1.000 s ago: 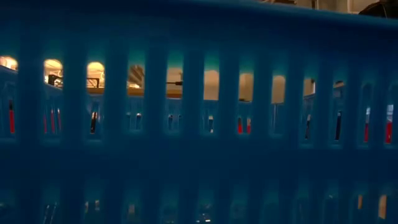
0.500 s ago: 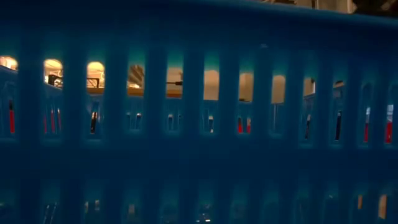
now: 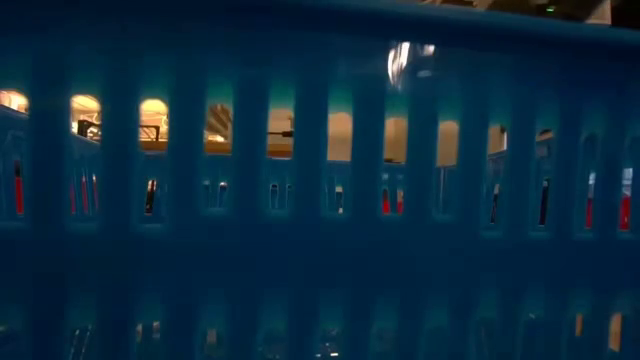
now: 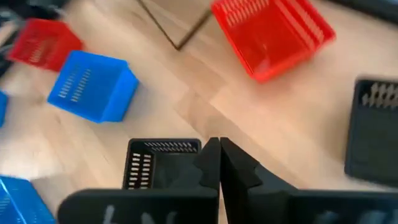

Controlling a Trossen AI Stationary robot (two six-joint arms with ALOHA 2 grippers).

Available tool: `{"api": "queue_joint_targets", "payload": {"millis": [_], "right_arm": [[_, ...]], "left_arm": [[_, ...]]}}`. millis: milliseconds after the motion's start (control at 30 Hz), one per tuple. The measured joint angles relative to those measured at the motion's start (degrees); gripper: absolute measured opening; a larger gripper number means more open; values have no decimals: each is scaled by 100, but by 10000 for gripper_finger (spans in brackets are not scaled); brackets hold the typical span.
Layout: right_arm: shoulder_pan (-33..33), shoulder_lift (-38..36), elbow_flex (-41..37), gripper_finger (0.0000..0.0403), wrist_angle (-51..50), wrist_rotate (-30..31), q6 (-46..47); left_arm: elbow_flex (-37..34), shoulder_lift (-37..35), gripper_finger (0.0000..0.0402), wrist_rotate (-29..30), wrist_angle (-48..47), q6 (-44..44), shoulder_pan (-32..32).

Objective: Stack baskets on shelf by color
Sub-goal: Put the bottom right red bin on the shelf

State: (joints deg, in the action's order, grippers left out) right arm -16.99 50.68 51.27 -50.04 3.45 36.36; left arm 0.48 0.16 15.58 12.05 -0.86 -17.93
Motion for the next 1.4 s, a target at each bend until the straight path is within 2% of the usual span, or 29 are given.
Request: {"api": "queue_joint_targets", "payload": {"millis": [200,367,467,633,833,1000,1267,1400], "right_arm": [[-1,904,895,0,-544,-127,353],[0,1205,1412,0,-1096,-498,382],[0,1216,1486,0,-1156,-669,385],[37,1224,1486,0,-1340,-1122,493],[341,1297,1488,0,-1745,-1194,1045],[600,1354,1488,0,-2070,-1232,1707],[680,1389,1488,13,-2037,-1172,1395],[678,1389,1488,19,-2053,-688,1307]], "left_arm": [[2,0,0,59,66,7,0],[177,14,0,371,100,12,2],[654,193,0,483,-341,206,2],[1867,852,0,617,-1845,254,2],[2998,2075,0,598,-3098,-462,2],[3598,2884,0,596,-3412,-934,2],[4145,3344,0,566,-3604,-911,-2],[4180,3359,0,552,-3621,-909,0]]}}
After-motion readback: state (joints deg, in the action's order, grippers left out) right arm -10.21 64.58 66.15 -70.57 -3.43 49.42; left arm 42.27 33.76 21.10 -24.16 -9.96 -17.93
